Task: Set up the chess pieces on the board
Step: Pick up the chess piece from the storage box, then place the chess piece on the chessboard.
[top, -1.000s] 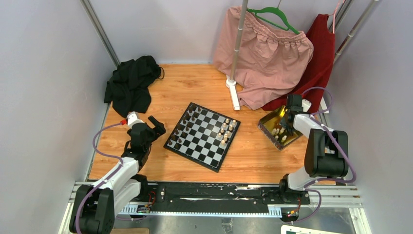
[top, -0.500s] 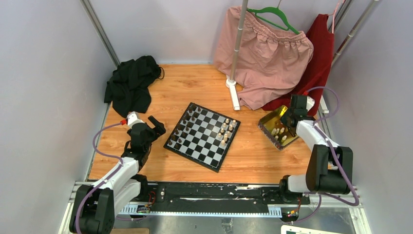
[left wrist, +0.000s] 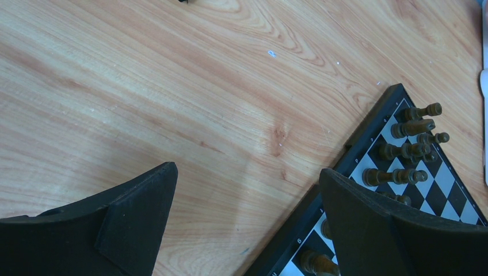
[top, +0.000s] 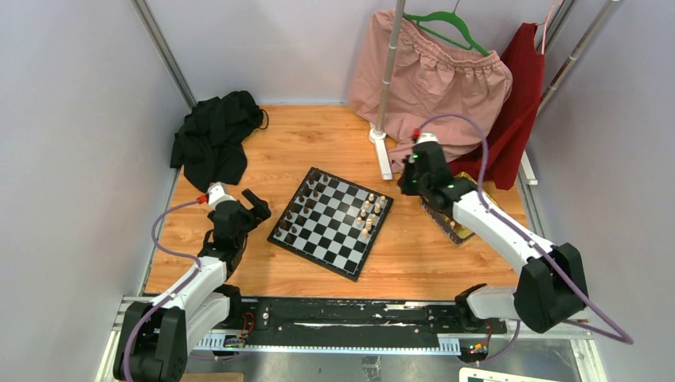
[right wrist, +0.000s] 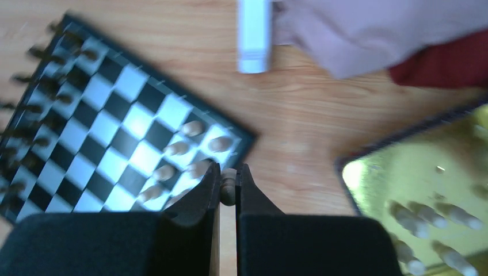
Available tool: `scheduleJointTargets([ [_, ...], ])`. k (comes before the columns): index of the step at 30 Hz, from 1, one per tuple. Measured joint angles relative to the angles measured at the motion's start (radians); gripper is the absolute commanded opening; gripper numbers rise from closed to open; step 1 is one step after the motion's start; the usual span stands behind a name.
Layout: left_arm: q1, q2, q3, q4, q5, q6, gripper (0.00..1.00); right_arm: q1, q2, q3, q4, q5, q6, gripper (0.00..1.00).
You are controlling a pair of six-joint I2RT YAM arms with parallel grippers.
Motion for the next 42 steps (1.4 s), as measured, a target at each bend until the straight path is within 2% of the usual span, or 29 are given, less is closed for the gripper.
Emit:
scheduleJointTargets([
  [3,0.000,0.000,0.000,0.000,0.000,0.000,1.00,0.158,0.038,0.063,-0.036,0.010,-0.045,0.00],
  [8,0.000,0.000,0.000,0.000,0.000,0.000,1.00,0.349,0.126,0.143,-0.096,0.026,-0.106,0.00],
  [15,0.000,0.000,-0.004,0.000,0.000,0.000,1.00,0.526,0.278,0.227,-0.154,0.047,-0.169,0.00],
  [22,0.000,0.000,-0.005,0.000,0.000,0.000,1.00,0.595,0.381,0.245,-0.188,0.084,-0.196,0.00],
  [42,0.000,0.000,-0.005,0.000,0.000,0.000,1.00,0.597,0.462,0.252,-0.195,0.144,-0.213,0.00],
])
